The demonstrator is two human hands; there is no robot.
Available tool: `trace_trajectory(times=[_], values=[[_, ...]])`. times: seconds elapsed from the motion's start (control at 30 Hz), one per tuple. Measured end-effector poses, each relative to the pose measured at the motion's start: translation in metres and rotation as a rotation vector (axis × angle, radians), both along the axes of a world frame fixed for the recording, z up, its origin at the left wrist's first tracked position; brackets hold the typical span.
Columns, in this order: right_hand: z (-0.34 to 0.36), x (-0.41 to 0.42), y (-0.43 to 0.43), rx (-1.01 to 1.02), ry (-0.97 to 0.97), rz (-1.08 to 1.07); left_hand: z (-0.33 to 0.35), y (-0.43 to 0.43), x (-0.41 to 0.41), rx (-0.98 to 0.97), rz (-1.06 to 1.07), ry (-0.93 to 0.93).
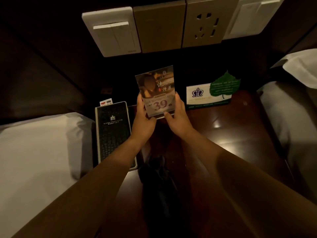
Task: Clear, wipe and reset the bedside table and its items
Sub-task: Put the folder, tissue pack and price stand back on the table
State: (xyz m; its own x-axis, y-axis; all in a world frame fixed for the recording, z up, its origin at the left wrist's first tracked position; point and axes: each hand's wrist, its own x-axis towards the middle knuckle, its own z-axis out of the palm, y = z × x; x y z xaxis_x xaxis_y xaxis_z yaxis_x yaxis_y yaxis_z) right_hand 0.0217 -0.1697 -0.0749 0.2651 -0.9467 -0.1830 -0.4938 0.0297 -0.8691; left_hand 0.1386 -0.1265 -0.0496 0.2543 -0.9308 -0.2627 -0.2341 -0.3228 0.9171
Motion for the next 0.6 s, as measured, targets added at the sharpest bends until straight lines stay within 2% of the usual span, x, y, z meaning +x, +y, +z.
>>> trace_trajectory(times=[0.6], values=[[0.013, 0.0, 0.011, 0.063, 0.039, -0.057, 0.007, 0.008, 0.015, 0.002, 0.026, -0.126]])
